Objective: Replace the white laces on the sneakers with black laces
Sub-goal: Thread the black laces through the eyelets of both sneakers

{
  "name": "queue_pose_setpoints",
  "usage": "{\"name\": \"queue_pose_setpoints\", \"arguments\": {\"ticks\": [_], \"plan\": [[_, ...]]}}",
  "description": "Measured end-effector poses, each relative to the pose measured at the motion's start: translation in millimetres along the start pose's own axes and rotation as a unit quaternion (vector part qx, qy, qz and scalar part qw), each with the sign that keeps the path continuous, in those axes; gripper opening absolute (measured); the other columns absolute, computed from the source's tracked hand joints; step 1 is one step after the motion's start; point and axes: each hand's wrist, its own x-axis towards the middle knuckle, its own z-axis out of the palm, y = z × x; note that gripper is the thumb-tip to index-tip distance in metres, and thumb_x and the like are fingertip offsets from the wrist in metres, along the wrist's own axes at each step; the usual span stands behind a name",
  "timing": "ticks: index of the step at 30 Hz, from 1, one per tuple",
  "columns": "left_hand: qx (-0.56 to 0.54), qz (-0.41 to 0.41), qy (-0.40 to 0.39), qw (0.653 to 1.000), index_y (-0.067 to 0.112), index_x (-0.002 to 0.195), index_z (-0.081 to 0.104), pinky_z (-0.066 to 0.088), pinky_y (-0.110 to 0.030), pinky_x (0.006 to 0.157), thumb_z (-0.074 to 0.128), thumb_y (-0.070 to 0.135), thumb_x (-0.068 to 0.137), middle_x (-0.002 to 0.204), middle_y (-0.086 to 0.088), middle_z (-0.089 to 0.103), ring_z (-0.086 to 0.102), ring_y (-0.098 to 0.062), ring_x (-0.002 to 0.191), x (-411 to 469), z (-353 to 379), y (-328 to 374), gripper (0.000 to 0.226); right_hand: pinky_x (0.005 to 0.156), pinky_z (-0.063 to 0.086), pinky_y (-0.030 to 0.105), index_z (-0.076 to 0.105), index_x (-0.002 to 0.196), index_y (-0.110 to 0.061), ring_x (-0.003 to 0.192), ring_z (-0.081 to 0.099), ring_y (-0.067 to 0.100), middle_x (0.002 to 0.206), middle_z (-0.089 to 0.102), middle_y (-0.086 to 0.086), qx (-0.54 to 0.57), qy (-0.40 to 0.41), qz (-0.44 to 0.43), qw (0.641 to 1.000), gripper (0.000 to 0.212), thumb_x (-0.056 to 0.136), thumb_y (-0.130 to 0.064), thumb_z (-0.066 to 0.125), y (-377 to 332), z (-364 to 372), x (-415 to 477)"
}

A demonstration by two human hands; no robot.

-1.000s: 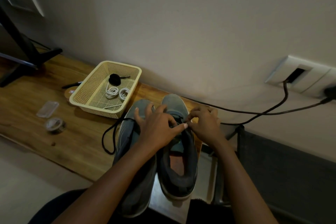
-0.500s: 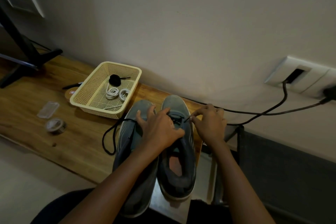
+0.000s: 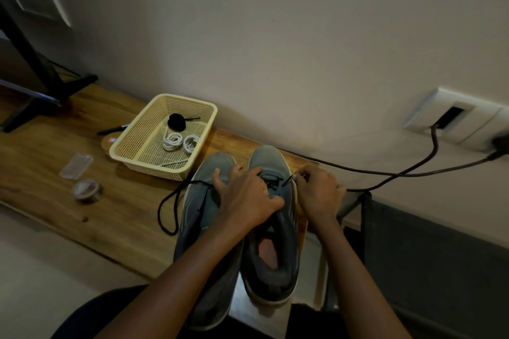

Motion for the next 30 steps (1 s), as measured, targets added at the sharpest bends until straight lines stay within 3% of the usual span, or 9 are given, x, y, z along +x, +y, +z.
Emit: {"name": "queue_pose_setpoints", "arguments": {"ticks": [6,10,12,14,17,21,25,28,30], "plan": [[0.004,0.025,0.011,1.0,0.027,0.057,0.052,-0.005,-0.055,0.112,0.058,0.044,0.083,0.149,0.012,0.035,0.01,-0.018,0.143,0,2,-4,0.032,0.085,0.025,0.034,0.06,0.071,-0.02,0.089,0.057,0.021,0.074,0.061,-0.003,0.024,-0.083,-0.018,0.996,0.018,0.088,-0.025,0.058,6,-15,12],[-0.071,0.027,0.05,0.996,0.028,0.069,0.057,0.003,-0.05,0.112,0.06,0.039,0.086,0.133,0.013,0.049,0.022,-0.017,0.139,1,0,-5,0.02,0.091,0.043,0.054,0.062,0.058,-0.014,0.068,0.058,0.02,0.059,0.06,-0.002,0.102,-0.164,-0.018,0.981,0.024,0.077,-0.025,0.073,2,-36,19],[-0.123,0.04,0.097,0.987,0.031,0.087,0.06,0.008,-0.045,0.112,0.059,0.034,0.089,0.125,0.013,0.054,0.031,-0.014,0.133,4,-3,-4,0.004,0.084,0.045,0.043,0.061,0.055,-0.011,0.065,0.055,0.019,0.056,0.058,0.001,0.143,-0.203,-0.025,0.968,0.028,0.075,-0.024,0.077,-5,-49,14],[-0.172,0.074,0.12,0.975,0.035,0.107,0.061,0.011,-0.036,0.11,0.058,0.031,0.091,0.129,0.014,0.054,0.038,-0.011,0.13,8,-8,-4,0.017,0.068,0.046,0.023,0.058,0.049,-0.013,0.061,0.056,0.012,0.052,0.056,0.001,0.201,-0.236,-0.037,0.95,0.033,0.074,-0.021,0.078,-16,-64,8],[-0.306,0.167,0.068,0.935,0.047,0.116,0.056,0.021,-0.036,0.113,0.057,0.025,0.09,0.125,0.017,0.058,0.046,-0.005,0.125,7,-22,-2,0.034,0.057,0.042,0.009,0.057,0.049,-0.009,0.052,0.054,0.001,0.049,0.053,0.0,0.255,-0.224,-0.051,0.939,0.035,0.074,-0.019,0.078,-33,-77,4],[-0.433,0.222,0.032,0.873,0.032,0.115,0.059,0.044,-0.021,0.099,0.059,0.002,0.089,0.114,0.011,0.064,0.057,0.003,0.109,-8,-52,3,0.039,0.068,0.04,0.029,0.062,0.063,0.003,0.063,0.046,0.019,0.06,0.051,0.013,0.331,-0.195,-0.072,0.92,0.029,0.079,-0.018,0.073,-56,-93,-2],[-0.482,0.25,0.07,0.837,0.025,0.109,0.063,0.05,-0.025,0.094,0.065,0.006,0.086,0.106,0.005,0.07,0.064,-0.009,0.105,-20,-73,6,0.03,0.068,0.042,0.022,0.06,0.06,-0.005,0.064,0.048,0.018,0.059,0.052,0.012,0.366,-0.162,-0.121,0.908,0.031,0.084,-0.023,0.067,-74,-116,-12],[-0.463,0.268,0.09,0.84,0.027,0.095,0.069,0.051,-0.022,0.088,0.065,0.014,0.085,0.087,0.01,0.072,0.067,-0.009,0.094,-28,-78,8,0.016,0.064,0.043,0.013,0.057,0.056,-0.008,0.062,0.049,0.01,0.056,0.053,0.002,0.407,-0.125,-0.15,0.892,0.032,0.084,-0.021,0.067,-83,-131,-19],[-0.431,0.262,0.111,0.857,0.031,0.088,0.07,0.05,-0.028,0.089,0.066,0.021,0.085,0.08,0.014,0.071,0.066,-0.007,0.089,-25,-72,4,0.011,0.071,0.043,0.013,0.058,0.058,-0.01,0.066,0.053,0.004,0.058,0.057,-0.006,0.445,-0.104,-0.146,0.877,0.029,0.084,-0.021,0.067,-87,-135,-23]]}}
